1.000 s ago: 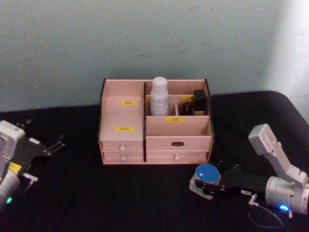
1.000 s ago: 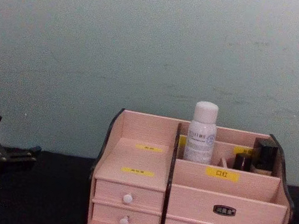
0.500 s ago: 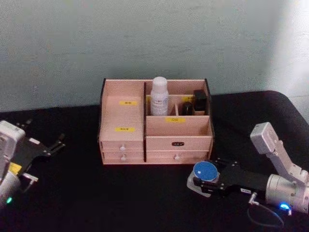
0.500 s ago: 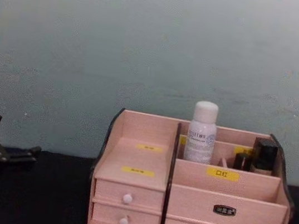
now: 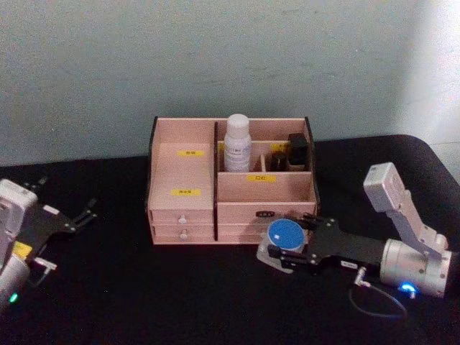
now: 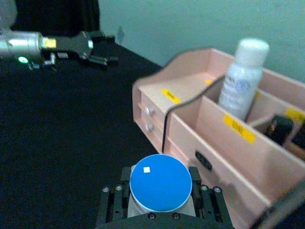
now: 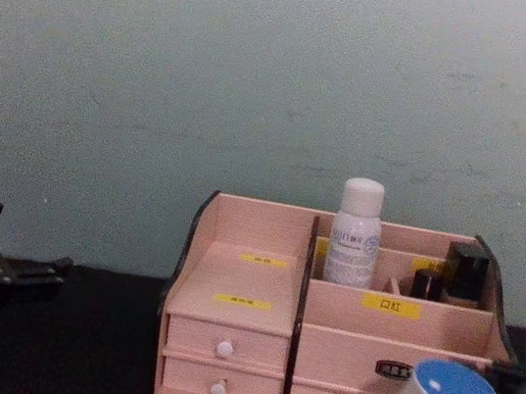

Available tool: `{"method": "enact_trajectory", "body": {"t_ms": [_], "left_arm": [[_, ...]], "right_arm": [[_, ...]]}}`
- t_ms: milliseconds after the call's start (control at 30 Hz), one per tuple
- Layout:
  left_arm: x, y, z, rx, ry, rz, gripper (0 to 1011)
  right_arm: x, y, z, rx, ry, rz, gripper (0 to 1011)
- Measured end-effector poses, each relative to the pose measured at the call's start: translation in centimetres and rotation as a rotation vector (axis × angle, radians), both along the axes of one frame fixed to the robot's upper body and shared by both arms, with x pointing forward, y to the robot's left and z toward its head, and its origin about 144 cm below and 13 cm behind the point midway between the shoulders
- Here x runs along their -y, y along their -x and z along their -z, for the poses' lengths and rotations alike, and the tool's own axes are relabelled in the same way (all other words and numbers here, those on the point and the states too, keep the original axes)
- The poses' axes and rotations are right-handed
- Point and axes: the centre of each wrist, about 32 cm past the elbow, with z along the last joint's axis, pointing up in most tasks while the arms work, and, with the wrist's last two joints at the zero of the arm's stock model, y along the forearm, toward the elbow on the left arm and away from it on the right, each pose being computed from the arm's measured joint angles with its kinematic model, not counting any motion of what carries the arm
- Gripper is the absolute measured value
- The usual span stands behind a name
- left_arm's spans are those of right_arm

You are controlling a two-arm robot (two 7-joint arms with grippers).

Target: Pick up the facial cleanser and watermelon frost from the table and place them into the tiered storage box.

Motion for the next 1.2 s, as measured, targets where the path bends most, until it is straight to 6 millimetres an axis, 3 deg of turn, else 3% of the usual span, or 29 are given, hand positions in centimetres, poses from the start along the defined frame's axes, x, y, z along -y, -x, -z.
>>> {"method": "enact_trajectory", "body": {"t_ms": [600, 1200], "left_arm": [[0.0, 0.0, 0.0, 0.0, 0.0, 0.0, 1001], [0.0, 0.0, 0.0, 0.0, 0.0, 0.0, 1001]], "right_arm": [[-3.8, -3.7, -2.7, 0.142, -0.067, -0.089, 726], [-7.7, -7.3, -4.0, 0.192, -0.082, -0.141, 726]]}}
